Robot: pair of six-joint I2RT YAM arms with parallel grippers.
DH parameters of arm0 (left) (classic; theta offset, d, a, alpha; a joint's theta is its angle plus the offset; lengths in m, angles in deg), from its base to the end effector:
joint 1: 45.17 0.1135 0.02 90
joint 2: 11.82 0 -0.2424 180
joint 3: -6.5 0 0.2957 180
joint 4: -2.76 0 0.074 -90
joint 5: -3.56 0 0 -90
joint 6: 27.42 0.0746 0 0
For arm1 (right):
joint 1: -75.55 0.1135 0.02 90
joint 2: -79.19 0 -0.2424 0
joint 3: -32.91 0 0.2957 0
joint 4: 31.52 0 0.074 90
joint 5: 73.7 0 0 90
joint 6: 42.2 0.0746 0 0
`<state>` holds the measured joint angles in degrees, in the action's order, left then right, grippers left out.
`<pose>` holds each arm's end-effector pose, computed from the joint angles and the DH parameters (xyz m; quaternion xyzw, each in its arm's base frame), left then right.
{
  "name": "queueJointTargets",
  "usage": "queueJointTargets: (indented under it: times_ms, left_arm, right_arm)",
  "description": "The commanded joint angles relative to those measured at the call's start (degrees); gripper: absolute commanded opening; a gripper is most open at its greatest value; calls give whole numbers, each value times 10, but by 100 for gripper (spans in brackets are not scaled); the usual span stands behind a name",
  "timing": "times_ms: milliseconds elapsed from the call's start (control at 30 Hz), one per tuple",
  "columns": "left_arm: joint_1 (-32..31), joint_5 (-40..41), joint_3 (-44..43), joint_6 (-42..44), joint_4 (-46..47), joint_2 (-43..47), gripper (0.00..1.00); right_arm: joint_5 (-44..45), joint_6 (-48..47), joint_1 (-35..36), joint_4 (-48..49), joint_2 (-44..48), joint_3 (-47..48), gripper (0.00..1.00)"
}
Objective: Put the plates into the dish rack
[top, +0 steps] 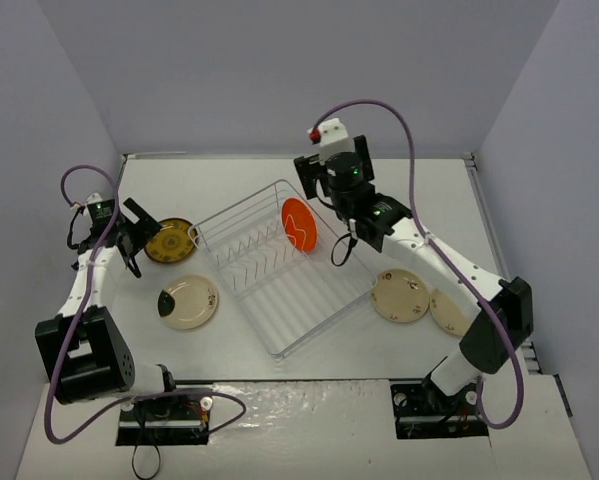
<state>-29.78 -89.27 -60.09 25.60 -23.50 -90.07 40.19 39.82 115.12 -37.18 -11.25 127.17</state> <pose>0.3648 0.0966 0.1998 -0.3866 0.8108 -0.1040 0.4269 0.3731 0.2691 0.3710 -0.1516 0.7012 0.0422 0.6954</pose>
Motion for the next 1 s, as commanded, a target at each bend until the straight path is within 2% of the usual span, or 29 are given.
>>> queueJointTargets:
  times_ms: [0,200,267,433,533,700,867,967]
  left_arm:
    - [16,0,-35,-31,34,-56,97]
    - [20,16,-57,-54,57,-136,96]
    - [22,18,-68,-56,59,-156,91]
    - [24,5,-90,-60,72,-209,73]
    - [24,10,-107,-68,67,-243,55]
    - [25,15,-114,-79,68,-271,33]
    - [24,7,-116,-80,74,-290,24]
    - [25,8,-114,-78,77,-292,5]
  right_arm:
    - [-14,100,-34,86,72,-71,100]
    - [-2,142,-51,108,113,-128,100]
    - [0,146,-55,104,117,-135,100]
    - [1,153,-63,99,123,-145,100]
    - [3,157,-70,92,128,-150,100]
    - [9,163,-77,90,139,-160,100]
    - [14,168,-83,90,155,-170,100]
    - [15,171,-88,88,165,-174,100]
